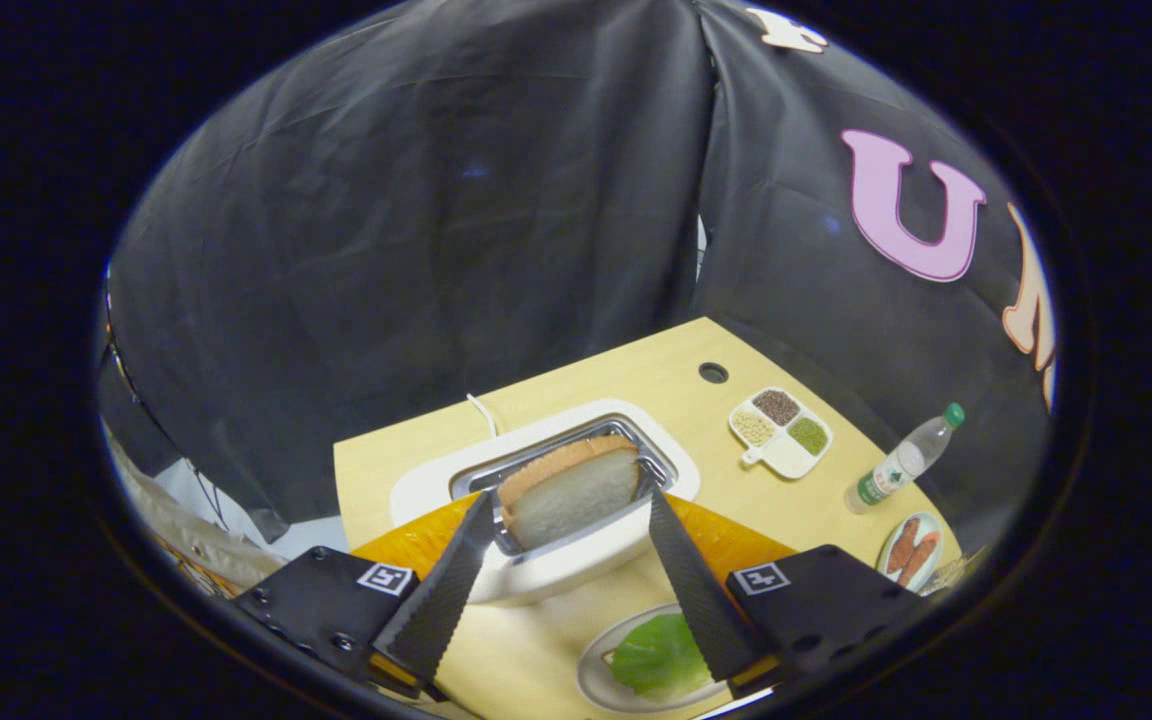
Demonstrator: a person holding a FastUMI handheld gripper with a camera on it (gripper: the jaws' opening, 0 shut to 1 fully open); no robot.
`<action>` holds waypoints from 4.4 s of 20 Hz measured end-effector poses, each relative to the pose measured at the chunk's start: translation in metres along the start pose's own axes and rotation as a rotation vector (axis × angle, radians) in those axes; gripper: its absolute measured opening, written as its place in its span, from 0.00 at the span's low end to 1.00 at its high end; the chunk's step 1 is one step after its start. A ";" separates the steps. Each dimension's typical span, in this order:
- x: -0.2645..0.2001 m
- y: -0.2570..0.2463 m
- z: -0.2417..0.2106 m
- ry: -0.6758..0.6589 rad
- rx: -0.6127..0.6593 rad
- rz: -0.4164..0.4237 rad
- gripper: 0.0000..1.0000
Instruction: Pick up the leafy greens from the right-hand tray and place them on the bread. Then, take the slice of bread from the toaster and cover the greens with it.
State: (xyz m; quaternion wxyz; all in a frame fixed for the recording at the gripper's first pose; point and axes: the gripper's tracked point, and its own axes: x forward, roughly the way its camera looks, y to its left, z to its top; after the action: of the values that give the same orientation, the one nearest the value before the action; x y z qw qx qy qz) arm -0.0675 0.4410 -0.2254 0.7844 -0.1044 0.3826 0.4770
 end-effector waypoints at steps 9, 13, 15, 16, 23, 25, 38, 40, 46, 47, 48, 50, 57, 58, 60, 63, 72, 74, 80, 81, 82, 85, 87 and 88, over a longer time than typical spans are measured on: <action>0.037 -0.003 0.000 0.048 0.065 -0.018 0.95; 0.044 -0.001 -0.009 0.076 0.083 -0.022 0.85; 0.043 0.003 -0.011 0.091 0.083 -0.014 0.80; 0.042 0.006 -0.013 0.093 0.086 -0.009 0.77; 0.034 0.005 -0.023 0.111 0.095 -0.013 0.41; 0.034 0.002 -0.021 0.096 0.147 -0.022 0.31; -0.027 -0.026 0.000 -0.086 0.436 0.007 0.05; -0.040 -0.035 -0.003 -0.110 0.485 0.002 0.05; -0.070 -0.056 -0.017 -0.196 0.554 -0.010 0.04; -0.074 -0.062 -0.022 -0.198 0.549 -0.027 0.04; -0.078 -0.066 -0.027 -0.199 0.542 -0.042 0.05; -0.084 -0.070 -0.040 -0.191 0.538 -0.060 0.05; -0.085 -0.088 -0.106 -0.126 0.585 -0.119 0.04; -0.083 -0.090 -0.113 -0.118 0.595 -0.121 0.04; -0.081 -0.091 -0.132 -0.102 0.622 -0.128 0.05; -0.078 -0.094 -0.152 -0.084 0.642 -0.140 0.05; -0.072 -0.109 -0.204 -0.040 0.760 -0.173 0.11; -0.074 -0.116 -0.212 -0.031 0.766 -0.195 0.13; -0.079 -0.130 -0.240 0.017 0.752 -0.241 0.42; -0.080 -0.132 -0.245 0.026 0.734 -0.249 0.49; -0.084 -0.131 -0.247 0.029 0.721 -0.251 0.56; -0.093 -0.135 -0.244 0.017 0.689 -0.262 0.78; -0.100 -0.136 -0.243 0.009 0.672 -0.267 0.92; -0.104 -0.138 -0.242 0.003 0.660 -0.271 0.99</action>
State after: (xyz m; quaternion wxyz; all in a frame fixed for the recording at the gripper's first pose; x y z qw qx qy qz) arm -0.1009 0.1719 -0.3465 0.8314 0.1041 0.5000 0.2188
